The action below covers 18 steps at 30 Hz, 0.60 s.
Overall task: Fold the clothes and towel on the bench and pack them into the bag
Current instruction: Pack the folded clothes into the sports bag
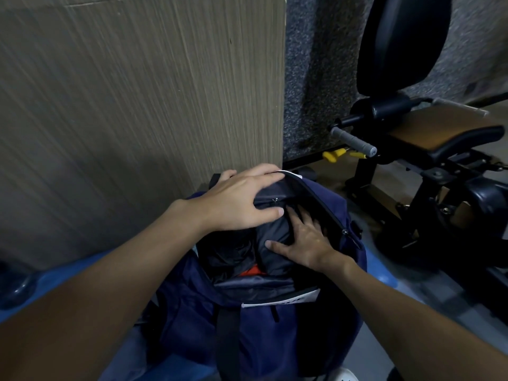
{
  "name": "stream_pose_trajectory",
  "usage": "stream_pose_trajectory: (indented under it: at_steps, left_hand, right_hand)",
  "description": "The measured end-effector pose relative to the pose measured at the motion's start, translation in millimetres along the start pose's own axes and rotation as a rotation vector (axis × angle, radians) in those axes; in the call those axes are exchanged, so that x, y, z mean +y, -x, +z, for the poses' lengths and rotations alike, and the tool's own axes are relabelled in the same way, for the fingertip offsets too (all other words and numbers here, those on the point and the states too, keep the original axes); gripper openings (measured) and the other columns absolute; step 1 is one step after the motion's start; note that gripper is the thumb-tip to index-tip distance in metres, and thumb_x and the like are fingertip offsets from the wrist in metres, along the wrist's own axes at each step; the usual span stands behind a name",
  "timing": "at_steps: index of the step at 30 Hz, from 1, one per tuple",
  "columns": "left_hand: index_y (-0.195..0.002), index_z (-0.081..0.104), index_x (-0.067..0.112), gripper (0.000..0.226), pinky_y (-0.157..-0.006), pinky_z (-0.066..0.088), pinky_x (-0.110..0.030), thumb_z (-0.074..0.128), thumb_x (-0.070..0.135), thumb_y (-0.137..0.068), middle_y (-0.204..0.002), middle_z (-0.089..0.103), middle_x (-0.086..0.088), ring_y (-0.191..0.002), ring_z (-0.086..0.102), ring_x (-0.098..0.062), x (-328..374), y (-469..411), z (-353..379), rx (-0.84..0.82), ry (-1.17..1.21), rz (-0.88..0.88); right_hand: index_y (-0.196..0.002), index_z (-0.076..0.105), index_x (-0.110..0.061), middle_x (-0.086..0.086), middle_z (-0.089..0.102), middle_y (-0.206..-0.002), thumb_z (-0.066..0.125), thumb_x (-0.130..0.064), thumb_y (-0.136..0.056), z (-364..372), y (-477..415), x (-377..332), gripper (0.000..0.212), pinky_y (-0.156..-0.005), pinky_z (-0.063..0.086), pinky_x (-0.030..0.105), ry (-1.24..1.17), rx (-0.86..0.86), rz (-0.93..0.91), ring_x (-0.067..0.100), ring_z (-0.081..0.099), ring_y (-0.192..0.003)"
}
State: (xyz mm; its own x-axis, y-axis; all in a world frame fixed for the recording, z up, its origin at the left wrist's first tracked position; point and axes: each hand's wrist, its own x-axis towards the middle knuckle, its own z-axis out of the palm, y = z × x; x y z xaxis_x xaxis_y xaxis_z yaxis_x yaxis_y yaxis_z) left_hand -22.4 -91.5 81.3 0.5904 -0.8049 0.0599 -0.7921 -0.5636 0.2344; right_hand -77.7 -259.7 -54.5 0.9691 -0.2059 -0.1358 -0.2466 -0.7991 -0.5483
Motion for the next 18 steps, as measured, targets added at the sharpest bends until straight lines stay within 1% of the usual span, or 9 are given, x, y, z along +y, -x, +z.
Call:
stream_pose_trajectory:
  at_steps: [2, 7, 10, 12, 15, 17, 18]
  left_hand:
    - [-0.152, 0.033, 0.031, 0.082, -0.118, 0.015, -0.052, 0.050, 0.065, -0.080, -0.157, 0.022, 0.021, -0.142, 0.028, -0.004, 0, 1, 0, -0.008, -0.002, 0.004]
    - [-0.153, 0.032, 0.031, 0.084, -0.118, 0.016, -0.051, 0.053, 0.064, -0.078, -0.158, 0.022, 0.020, -0.142, 0.029, -0.006, -2, -2, 3, -0.003, -0.011, 0.001]
    - [-0.153, 0.031, 0.031, 0.074, -0.117, 0.015, -0.053, 0.058, 0.054, -0.089, -0.158, 0.021, 0.019, -0.143, 0.028, -0.008, -2, -2, 2, -0.017, -0.022, -0.009]
    - [-0.154, 0.029, 0.030, 0.068, -0.117, 0.017, -0.054, 0.056, 0.048, -0.094, -0.159, 0.020, 0.019, -0.144, 0.028, -0.009, -3, -1, 2, -0.029, -0.025, -0.038]
    - [-0.156, 0.026, 0.028, 0.069, -0.116, 0.018, -0.055, 0.053, 0.046, -0.095, -0.160, 0.017, 0.016, -0.145, 0.026, -0.012, -7, 7, -1, -0.070, -0.050, -0.081]
    - [-0.157, 0.024, 0.026, 0.069, -0.117, 0.016, -0.054, 0.052, 0.044, -0.097, -0.162, 0.014, 0.015, -0.147, 0.022, -0.014, -7, 16, -5, -0.087, -0.085, -0.103]
    - [-0.157, 0.024, 0.025, 0.069, -0.117, 0.015, -0.055, 0.052, 0.043, -0.097, -0.162, 0.014, 0.014, -0.148, 0.020, -0.014, -7, 22, -7, -0.081, -0.094, -0.112]
  right_hand:
    - [-0.155, 0.000, -0.036, -0.006, -0.005, -0.163, 0.062, -0.077, -0.071, 0, -2, 1, 0.112, -0.117, 0.016, 0.049, -0.002, 0.002, 0.006, 0.034, 0.007, -0.148]
    - [-0.155, -0.001, -0.034, -0.006, -0.006, -0.163, 0.063, -0.077, -0.070, -1, -4, 0, 0.114, -0.117, 0.014, 0.048, 0.012, -0.014, 0.028, 0.033, 0.005, -0.148]
    - [-0.155, -0.003, -0.032, -0.004, -0.006, -0.163, 0.063, -0.077, -0.070, -4, -3, -4, 0.116, -0.116, 0.017, 0.051, 0.023, -0.050, 0.060, 0.033, 0.004, -0.148]
    - [-0.155, -0.005, -0.031, -0.002, -0.007, -0.163, 0.062, -0.077, -0.071, -11, 0, -10, 0.116, -0.116, 0.017, 0.053, 0.043, -0.081, 0.090, 0.033, 0.002, -0.149]
    - [-0.155, -0.002, -0.032, 0.000, -0.006, -0.164, 0.056, -0.079, -0.075, -20, 11, -23, 0.110, -0.117, 0.010, 0.054, 0.122, -0.062, 0.108, 0.030, -0.003, -0.150]
    - [-0.155, 0.006, -0.032, 0.001, 0.000, -0.164, 0.051, -0.078, -0.079, -23, 22, -30, 0.100, -0.117, 0.008, 0.055, 0.156, 0.001, 0.097, 0.028, 0.000, -0.150]
    - [-0.154, 0.013, -0.031, 0.002, 0.005, -0.163, 0.048, -0.076, -0.082, -23, 28, -34, 0.092, -0.116, 0.009, 0.055, 0.170, 0.035, 0.086, 0.028, 0.004, -0.149]
